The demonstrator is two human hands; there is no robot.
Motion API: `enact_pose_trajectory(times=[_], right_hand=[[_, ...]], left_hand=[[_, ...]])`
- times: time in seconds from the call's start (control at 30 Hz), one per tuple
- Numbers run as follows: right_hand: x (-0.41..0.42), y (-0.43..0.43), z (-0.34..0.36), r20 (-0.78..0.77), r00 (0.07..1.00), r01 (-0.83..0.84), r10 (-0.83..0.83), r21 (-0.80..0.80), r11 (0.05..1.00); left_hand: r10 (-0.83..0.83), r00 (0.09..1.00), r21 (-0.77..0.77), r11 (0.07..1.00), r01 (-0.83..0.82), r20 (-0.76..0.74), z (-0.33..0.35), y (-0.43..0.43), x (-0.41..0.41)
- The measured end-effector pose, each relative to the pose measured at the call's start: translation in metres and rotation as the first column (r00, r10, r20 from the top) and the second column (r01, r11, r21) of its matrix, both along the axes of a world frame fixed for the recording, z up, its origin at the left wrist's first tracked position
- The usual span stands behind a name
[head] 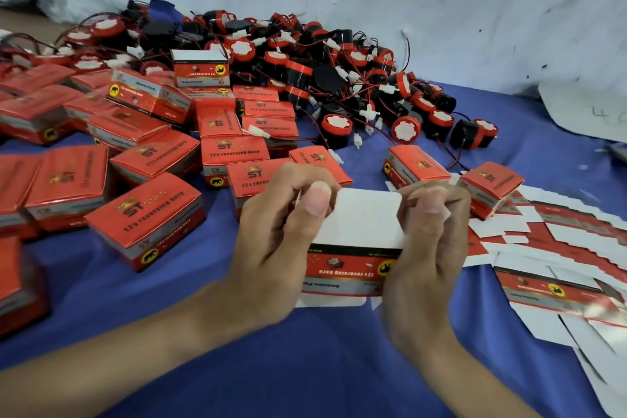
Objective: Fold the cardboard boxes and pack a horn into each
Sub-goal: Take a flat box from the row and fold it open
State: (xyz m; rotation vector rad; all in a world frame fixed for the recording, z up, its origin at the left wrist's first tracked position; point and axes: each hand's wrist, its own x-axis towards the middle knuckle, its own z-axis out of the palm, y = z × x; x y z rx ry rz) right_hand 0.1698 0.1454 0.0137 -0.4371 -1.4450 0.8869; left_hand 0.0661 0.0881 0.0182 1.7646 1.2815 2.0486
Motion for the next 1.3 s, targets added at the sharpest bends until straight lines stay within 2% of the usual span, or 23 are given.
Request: enact_pose_trajectory(times=[0.1, 0.17, 0.23, 0.4, 0.5, 0.6, 0.7, 0.77, 0.83, 0.93, 1.0, 1.1, 1.2, 1.3], right_hand=[[0.000, 0.003, 0.000, 0.004, 1.000, 0.000, 0.000, -0.004, 1.000], [0.001, 0.003, 0.000, -0.007, 1.000, -0.013, 0.013, -0.023, 1.000], [0.001, 0.003, 0.000, 0.021, 1.000, -0.021, 0.021, -0.010, 1.000], [0.000, 0.001, 0.000, 0.165, 0.979, -0.126, 0.122, 0.019, 0.992], [0.000, 0.001, 0.001, 0.166, 0.968, -0.179, 0.186, -0.058, 0.982], [0.003, 0.004, 0.001, 0.128, 0.938, -0.298, 0.322, -0.177, 0.938], [0.006, 0.005, 0.002, 0.141, 0.886, -0.407, 0.441, -0.220, 0.887], [0.008, 0.006, 0.003, 0.148, 0.859, -0.451, 0.491, -0.236, 0.861], [0.009, 0.009, 0.003, 0.166, 0.842, -0.466, 0.513, -0.256, 0.847], [0.008, 0.006, 0.004, 0.157, 0.819, -0.493, 0.552, -0.300, 0.816], [0.009, 0.005, 0.003, 0.147, 0.813, -0.519, 0.564, -0.259, 0.815], [0.009, 0.010, 0.002, 0.155, 0.824, -0.521, 0.545, -0.168, 0.837], [0.009, 0.014, -0.002, 0.034, 0.874, -0.467, 0.485, -0.215, 0.857], [0.009, 0.009, -0.005, 0.138, 0.921, -0.347, 0.365, -0.138, 0.928]], left_hand=[[-0.090, 0.994, -0.109, 0.991, 0.084, -0.056, 0.001, 0.000, 0.000], [-0.125, 0.980, -0.160, 0.982, 0.101, -0.152, 0.002, 0.000, -0.001], [-0.101, 0.969, -0.157, 0.985, 0.066, -0.227, 0.005, 0.002, -0.003], [-0.102, 0.958, -0.172, 0.983, 0.057, -0.267, 0.005, 0.003, -0.008], [-0.237, 0.947, -0.233, 0.955, 0.186, -0.218, 0.003, 0.002, -0.012], [-0.345, 0.929, -0.263, 0.916, 0.303, -0.132, 0.004, 0.003, -0.016], [-0.391, 0.914, -0.288, 0.892, 0.348, -0.106, 0.005, 0.003, -0.019], [-0.294, 0.926, -0.269, 0.936, 0.229, -0.235, 0.002, 0.004, -0.019], [-0.159, 0.923, -0.187, 0.977, 0.098, -0.350, -0.004, 0.005, -0.017], [0.010, 0.919, -0.020, 1.000, -0.019, -0.393, -0.013, 0.005, -0.013], [0.092, 0.909, 0.099, 0.994, -0.056, -0.408, -0.020, 0.003, -0.010], [0.112, 0.923, 0.196, 0.980, -0.041, -0.368, -0.024, 0.003, -0.007], [0.127, 0.932, 0.221, 0.974, -0.053, -0.339, -0.020, 0.004, -0.008], [0.158, 0.942, 0.192, 0.976, -0.103, -0.295, -0.017, 0.003, -0.008]])
